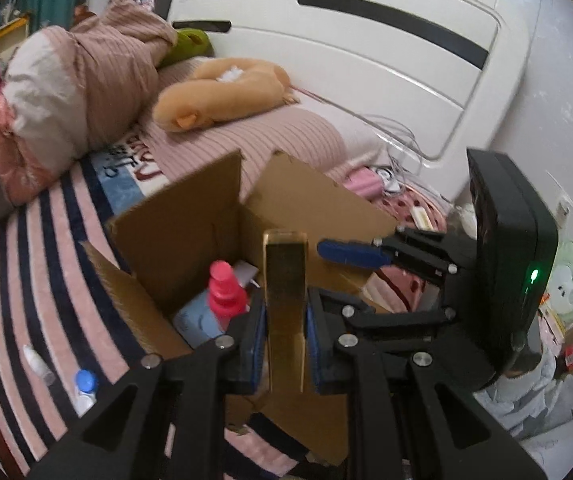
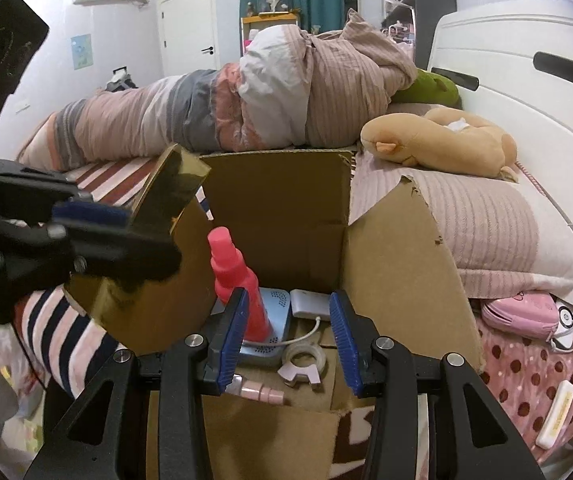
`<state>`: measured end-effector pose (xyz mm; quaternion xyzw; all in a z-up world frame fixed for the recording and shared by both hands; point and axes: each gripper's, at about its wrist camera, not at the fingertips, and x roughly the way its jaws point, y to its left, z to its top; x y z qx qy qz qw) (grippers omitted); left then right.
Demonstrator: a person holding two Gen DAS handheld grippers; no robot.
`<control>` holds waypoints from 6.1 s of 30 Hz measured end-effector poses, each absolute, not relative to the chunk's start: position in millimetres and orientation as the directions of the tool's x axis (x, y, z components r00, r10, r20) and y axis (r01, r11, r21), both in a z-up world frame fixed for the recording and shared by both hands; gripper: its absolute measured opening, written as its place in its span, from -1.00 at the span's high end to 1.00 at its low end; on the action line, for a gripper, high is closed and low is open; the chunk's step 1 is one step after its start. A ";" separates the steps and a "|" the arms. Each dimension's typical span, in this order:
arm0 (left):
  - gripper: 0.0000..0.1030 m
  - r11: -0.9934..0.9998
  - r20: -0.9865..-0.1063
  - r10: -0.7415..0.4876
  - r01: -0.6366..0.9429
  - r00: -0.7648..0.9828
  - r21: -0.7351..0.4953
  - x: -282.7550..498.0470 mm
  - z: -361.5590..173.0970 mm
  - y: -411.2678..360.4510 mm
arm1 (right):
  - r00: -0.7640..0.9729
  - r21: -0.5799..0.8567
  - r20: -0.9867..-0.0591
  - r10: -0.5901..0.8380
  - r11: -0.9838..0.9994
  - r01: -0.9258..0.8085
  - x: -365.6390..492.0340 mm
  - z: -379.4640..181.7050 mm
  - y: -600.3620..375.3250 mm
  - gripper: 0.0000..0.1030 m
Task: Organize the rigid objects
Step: 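Carry the gold tube and white adapter into the box and release both, then grasp the clear pump bottle with the left gripper while the right grasps the blue-capped lens case, then carry the pump bottle and lens case into the box and release both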
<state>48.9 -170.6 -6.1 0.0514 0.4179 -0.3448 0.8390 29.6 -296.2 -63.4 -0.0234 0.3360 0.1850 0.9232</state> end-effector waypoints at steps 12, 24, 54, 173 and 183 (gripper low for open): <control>0.71 0.772 -0.737 -0.518 0.608 0.433 -0.186 45.9 -6.3 -165.6 | 0.715 0.086 -0.631 0.301 0.943 -0.322 24.2 -63.3 -305.8 0.19; -0.12 0.819 -0.638 -0.520 0.543 0.568 -0.185 29.6 25.9 -97.3 | 0.740 0.060 -0.595 0.314 0.935 -0.348 13.5 -32.9 -281.0 0.18; -0.30 0.961 -0.779 -0.272 0.112 0.565 -0.254 96.4 -141.2 109.0 | 0.453 0.187 -0.771 0.447 0.839 -0.510 93.5 -177.6 -42.4 -0.22; 0.59 0.795 -0.790 -0.446 0.591 0.421 -0.134 74.1 -26.6 -200.6 | 0.752 0.023 -0.601 0.270 0.947 -0.321 26.0 -57.3 -317.9 0.24; -0.31 0.847 -0.702 -0.437 0.520 0.562 -0.111 41.1 -10.6 -152.2 | 0.751 0.003 -0.608 0.256 0.947 -0.320 24.2 -53.7 -311.4 0.15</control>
